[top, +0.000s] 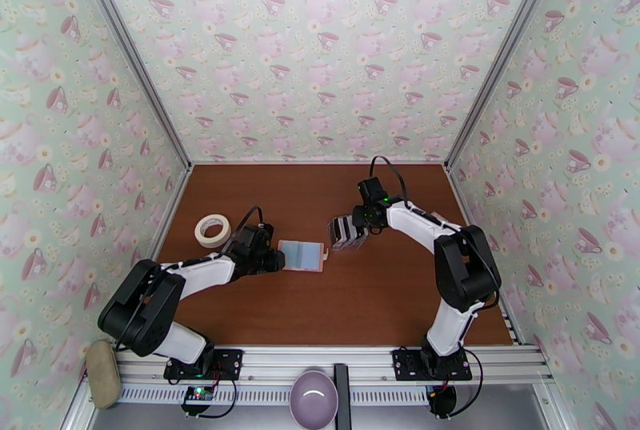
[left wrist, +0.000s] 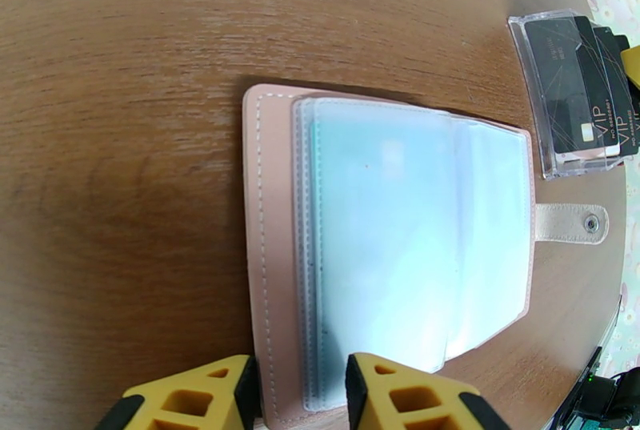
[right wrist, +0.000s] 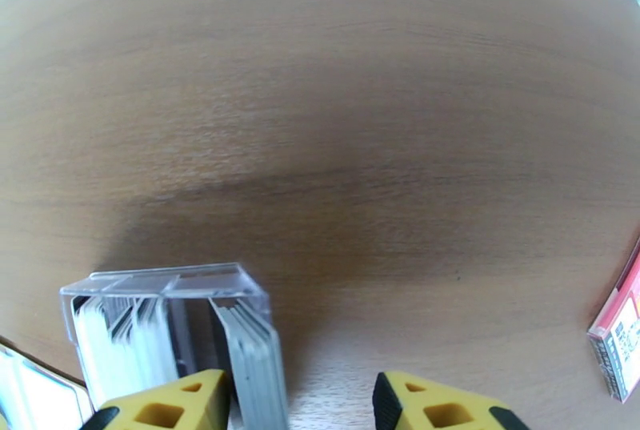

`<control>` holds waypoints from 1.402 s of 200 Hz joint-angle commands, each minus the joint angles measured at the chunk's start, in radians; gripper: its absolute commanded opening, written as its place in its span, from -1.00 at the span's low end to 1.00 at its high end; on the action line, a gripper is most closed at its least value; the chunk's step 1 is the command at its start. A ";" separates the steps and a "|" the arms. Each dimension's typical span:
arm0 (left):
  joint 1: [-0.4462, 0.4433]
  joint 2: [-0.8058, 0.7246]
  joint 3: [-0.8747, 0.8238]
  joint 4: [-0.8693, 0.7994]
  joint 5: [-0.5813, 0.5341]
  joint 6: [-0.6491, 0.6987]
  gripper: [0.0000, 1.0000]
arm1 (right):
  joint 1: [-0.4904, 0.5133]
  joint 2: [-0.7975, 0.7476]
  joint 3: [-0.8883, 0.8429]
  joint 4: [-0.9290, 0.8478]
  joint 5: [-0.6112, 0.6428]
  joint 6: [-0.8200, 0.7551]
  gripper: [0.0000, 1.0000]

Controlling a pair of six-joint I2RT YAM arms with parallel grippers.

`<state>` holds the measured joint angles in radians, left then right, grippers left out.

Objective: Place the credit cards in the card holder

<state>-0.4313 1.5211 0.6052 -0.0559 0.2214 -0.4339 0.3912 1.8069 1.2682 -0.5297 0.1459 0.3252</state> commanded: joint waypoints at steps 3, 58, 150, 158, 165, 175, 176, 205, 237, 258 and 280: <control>-0.002 0.054 -0.007 -0.016 0.029 -0.002 -0.26 | -0.005 -0.022 -0.020 -0.008 0.039 -0.008 0.03; -0.001 0.070 -0.004 -0.010 0.058 -0.005 -0.27 | -0.005 -0.062 -0.005 -0.030 0.054 -0.012 0.02; 0.000 0.069 -0.003 -0.009 0.062 -0.005 -0.26 | -0.005 -0.078 0.006 -0.052 0.066 -0.014 -0.05; 0.000 0.068 -0.004 -0.010 0.061 -0.005 -0.27 | -0.006 -0.079 0.006 -0.053 0.067 -0.016 -0.07; 0.000 0.067 -0.005 -0.010 0.060 -0.005 -0.27 | -0.005 -0.078 0.006 -0.053 0.066 -0.015 -0.11; 0.000 0.067 -0.005 -0.010 0.061 -0.006 -0.27 | -0.005 -0.082 0.006 -0.052 0.064 -0.014 -0.14; 0.000 0.067 -0.005 -0.010 0.061 -0.005 -0.26 | -0.005 -0.083 0.006 -0.052 0.063 -0.015 -0.15; 0.002 0.069 -0.003 -0.009 0.062 -0.006 -0.26 | -0.005 -0.094 0.005 -0.052 0.053 -0.012 -0.26; 0.003 0.071 -0.004 -0.009 0.062 -0.006 -0.26 | -0.005 -0.097 0.006 -0.048 0.038 -0.013 -0.33; 0.005 0.070 -0.005 -0.010 0.062 -0.006 -0.26 | -0.006 -0.095 0.005 -0.041 0.019 -0.012 -0.38; 0.006 0.069 -0.005 -0.010 0.062 -0.006 -0.26 | -0.005 -0.086 0.006 -0.039 0.011 -0.011 -0.45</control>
<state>-0.4217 1.5352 0.6132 -0.0479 0.2508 -0.4370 0.3912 1.7363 1.2613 -0.5598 0.1761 0.3244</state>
